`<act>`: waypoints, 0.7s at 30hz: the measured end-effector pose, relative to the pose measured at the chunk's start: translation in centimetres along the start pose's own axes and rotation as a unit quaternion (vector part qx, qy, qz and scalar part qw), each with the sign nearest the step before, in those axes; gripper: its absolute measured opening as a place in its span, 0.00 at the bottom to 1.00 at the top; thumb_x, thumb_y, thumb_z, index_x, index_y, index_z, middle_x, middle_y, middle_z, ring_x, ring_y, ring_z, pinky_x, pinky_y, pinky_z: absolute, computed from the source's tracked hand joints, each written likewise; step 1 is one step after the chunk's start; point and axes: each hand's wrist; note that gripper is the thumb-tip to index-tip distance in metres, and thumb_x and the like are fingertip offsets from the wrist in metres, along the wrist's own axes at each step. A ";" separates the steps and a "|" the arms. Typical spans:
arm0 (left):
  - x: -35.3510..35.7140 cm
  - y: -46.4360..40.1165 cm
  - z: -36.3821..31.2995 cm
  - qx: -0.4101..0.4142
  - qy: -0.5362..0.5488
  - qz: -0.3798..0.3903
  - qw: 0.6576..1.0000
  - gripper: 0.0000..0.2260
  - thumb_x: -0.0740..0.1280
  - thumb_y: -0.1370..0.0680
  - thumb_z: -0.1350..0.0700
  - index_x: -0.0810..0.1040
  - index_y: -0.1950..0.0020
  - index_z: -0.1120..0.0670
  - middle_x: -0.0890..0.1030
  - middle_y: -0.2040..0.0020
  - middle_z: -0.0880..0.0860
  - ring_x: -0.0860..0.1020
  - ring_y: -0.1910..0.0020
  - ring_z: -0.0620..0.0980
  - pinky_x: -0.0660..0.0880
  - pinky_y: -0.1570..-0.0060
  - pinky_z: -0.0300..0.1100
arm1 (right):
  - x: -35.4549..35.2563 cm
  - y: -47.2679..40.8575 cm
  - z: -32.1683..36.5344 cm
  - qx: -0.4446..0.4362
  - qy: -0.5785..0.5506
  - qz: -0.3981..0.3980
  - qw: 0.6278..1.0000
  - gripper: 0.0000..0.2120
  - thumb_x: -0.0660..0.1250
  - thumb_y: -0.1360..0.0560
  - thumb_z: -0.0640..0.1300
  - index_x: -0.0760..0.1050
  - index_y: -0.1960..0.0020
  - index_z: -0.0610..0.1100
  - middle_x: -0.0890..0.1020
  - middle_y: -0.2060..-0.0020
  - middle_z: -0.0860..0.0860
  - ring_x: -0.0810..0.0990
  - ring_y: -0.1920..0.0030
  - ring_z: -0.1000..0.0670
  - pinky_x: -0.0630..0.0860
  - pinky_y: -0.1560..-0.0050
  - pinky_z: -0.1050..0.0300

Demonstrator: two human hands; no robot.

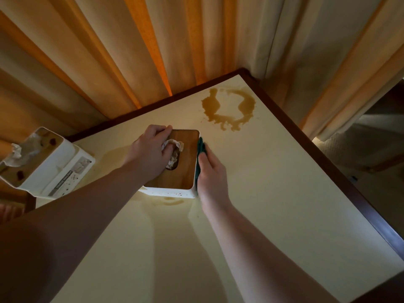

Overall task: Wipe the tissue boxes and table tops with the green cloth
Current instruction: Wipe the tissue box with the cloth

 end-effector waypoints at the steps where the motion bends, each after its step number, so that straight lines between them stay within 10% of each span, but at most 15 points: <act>1: 0.0 0.0 0.1 0.001 -0.001 0.000 1.000 0.22 0.64 0.17 0.50 0.72 0.22 0.51 0.72 0.28 0.51 0.76 0.35 0.56 0.74 0.41 0.50 | -0.1 -1.0 0.6 0.008 0.007 -0.003 1.000 0.19 0.56 0.13 0.46 0.72 0.24 0.52 0.86 0.50 0.53 0.85 0.47 0.43 0.84 0.47 0.43; 4: 0.1 0.0 0.0 -0.001 -0.002 0.002 1.000 0.22 0.63 0.16 0.49 0.71 0.22 0.50 0.71 0.28 0.50 0.76 0.35 0.55 0.74 0.40 0.50 | -0.3 -3.0 1.4 0.032 0.021 -0.009 0.999 0.19 0.57 0.13 0.48 0.71 0.23 0.55 0.86 0.55 0.62 0.85 0.50 0.51 0.83 0.42 0.44; 8: 0.0 0.1 -0.3 -0.006 -0.012 0.006 1.000 0.23 0.63 0.16 0.49 0.69 0.21 0.50 0.70 0.27 0.51 0.75 0.34 0.56 0.75 0.40 0.50 | 0.0 -2.3 -0.1 0.038 0.076 -0.014 0.996 0.22 0.55 0.15 0.56 0.67 0.21 0.60 0.83 0.38 0.57 0.84 0.44 0.54 0.83 0.40 0.46; 13: 0.0 0.1 -0.5 -0.007 -0.020 0.003 1.000 0.22 0.62 0.15 0.50 0.69 0.21 0.51 0.71 0.27 0.52 0.76 0.34 0.57 0.76 0.41 0.50 | -0.3 2.8 -1.8 0.017 0.035 -0.009 0.999 0.20 0.53 0.12 0.45 0.65 0.21 0.54 0.78 0.39 0.66 0.79 0.49 0.72 0.76 0.51 0.71; 21: 0.1 0.2 -0.3 -0.005 -0.002 -0.006 1.000 0.22 0.64 0.16 0.51 0.72 0.22 0.51 0.72 0.28 0.52 0.77 0.35 0.58 0.76 0.41 0.52 | 0.5 0.6 0.6 -0.025 0.074 0.017 0.997 0.24 0.54 0.13 0.50 0.60 0.17 0.52 0.76 0.29 0.50 0.80 0.39 0.59 0.82 0.42 0.54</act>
Point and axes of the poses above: each hand's wrist, its own y-axis away from the middle knuckle, its own x-axis out of the palm, z = x × y
